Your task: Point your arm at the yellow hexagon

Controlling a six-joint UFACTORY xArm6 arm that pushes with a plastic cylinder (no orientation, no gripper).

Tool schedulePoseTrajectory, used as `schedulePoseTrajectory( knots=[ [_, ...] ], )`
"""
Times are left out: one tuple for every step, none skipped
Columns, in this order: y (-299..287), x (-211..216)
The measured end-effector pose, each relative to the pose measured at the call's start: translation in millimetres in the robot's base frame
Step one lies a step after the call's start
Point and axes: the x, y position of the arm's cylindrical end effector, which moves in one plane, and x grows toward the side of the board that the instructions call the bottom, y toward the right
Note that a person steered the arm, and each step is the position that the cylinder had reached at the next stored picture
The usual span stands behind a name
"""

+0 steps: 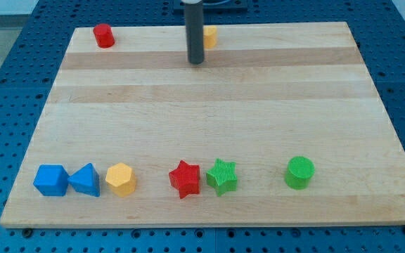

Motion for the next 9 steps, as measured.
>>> schedulePoseTrajectory(
  knots=[
    [-50, 31],
    [-60, 65],
    [-60, 105],
    [-61, 133],
    [-61, 158],
    [-61, 182],
    [-61, 188],
    [-61, 188],
    [-49, 188]
  ],
)
